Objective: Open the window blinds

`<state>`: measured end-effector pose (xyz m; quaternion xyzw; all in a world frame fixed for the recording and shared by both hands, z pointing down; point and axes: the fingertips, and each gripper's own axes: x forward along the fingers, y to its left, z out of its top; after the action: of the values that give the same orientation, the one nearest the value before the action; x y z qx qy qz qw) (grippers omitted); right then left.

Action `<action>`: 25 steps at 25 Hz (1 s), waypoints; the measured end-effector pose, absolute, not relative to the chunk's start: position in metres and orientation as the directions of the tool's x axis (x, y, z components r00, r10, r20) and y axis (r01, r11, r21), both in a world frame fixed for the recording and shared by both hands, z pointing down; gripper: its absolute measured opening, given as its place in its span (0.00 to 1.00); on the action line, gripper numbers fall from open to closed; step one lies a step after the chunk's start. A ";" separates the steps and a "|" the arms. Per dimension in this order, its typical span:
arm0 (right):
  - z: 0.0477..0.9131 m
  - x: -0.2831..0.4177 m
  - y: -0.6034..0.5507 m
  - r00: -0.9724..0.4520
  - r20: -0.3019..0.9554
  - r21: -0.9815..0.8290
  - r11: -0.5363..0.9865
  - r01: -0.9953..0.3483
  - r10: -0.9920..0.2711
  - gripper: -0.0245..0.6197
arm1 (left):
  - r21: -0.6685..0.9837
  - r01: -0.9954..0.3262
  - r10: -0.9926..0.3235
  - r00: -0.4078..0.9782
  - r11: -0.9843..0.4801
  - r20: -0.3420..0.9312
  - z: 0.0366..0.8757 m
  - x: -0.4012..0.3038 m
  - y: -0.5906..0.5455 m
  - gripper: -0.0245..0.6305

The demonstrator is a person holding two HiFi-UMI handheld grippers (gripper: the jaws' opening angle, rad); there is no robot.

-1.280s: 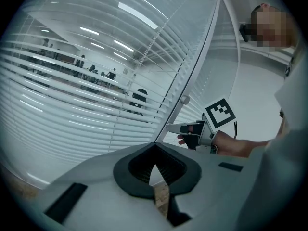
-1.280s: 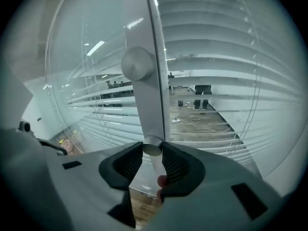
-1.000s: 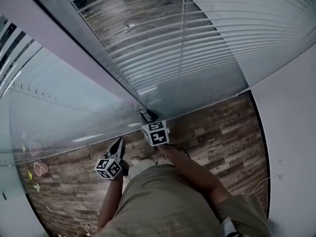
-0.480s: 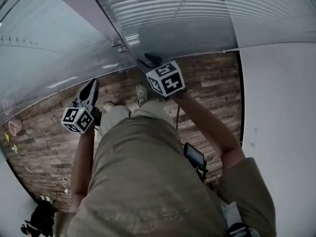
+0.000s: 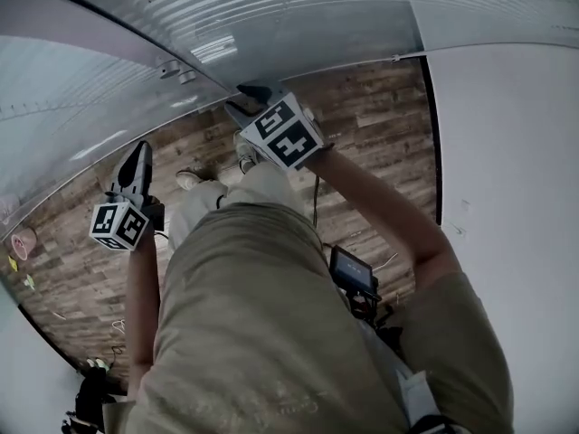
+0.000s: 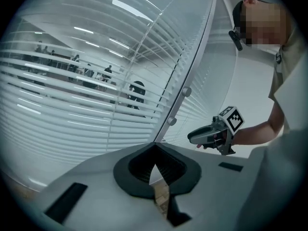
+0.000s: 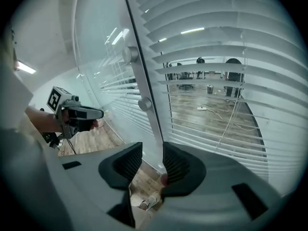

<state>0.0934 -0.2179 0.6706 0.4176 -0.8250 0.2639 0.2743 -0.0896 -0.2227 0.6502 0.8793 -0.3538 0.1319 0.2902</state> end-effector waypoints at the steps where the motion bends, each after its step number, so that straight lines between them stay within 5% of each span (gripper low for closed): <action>1: 0.673 0.096 -0.216 -0.508 0.668 -0.212 0.515 -0.830 -0.544 0.25 | 0.418 -0.701 -0.544 0.713 -0.578 0.442 0.656 -0.084 -0.220 0.06; 12: 0.656 0.085 -0.215 -0.488 0.634 -0.208 0.477 -0.854 -0.599 0.25 | 0.477 -0.635 -0.506 0.772 -0.608 0.384 0.650 -0.073 -0.212 0.06; 25: 0.600 0.049 -0.228 -0.354 0.497 -0.186 0.301 -0.935 -0.793 0.24 | 0.478 -0.650 -0.590 0.752 -0.591 0.293 0.630 -0.155 -0.231 0.06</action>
<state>0.0492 -0.2276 0.6000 0.5461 -0.7909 0.2266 0.1575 -0.1549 -0.2305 0.6299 0.8904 -0.3483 0.0515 0.2886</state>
